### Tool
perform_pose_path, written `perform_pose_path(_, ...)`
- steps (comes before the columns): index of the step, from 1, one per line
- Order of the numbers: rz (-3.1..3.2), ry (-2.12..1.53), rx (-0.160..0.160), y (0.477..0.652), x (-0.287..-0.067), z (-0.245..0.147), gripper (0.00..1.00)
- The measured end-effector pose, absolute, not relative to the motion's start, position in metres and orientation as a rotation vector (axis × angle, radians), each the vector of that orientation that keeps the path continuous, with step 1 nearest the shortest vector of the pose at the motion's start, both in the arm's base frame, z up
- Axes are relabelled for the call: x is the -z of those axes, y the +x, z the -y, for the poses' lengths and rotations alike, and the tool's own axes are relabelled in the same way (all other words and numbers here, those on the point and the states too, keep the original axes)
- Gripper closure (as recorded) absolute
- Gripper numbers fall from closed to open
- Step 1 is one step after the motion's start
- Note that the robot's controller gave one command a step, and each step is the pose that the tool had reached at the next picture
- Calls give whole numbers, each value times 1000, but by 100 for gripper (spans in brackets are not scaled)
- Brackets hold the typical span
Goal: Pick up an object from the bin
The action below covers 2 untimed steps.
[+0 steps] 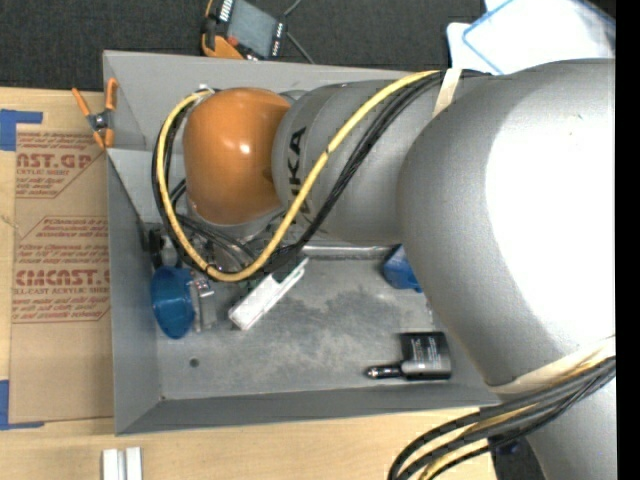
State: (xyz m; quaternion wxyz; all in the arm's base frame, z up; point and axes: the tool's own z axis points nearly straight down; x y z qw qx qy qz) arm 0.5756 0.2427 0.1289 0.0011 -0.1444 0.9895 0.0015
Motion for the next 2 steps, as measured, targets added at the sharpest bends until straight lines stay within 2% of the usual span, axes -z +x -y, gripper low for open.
perform_pose_path(1,-3020,-866,-4,559,-82,-238,0)
perform_pose_path(2,-2983,-948,-13,565,-79,-233,0)
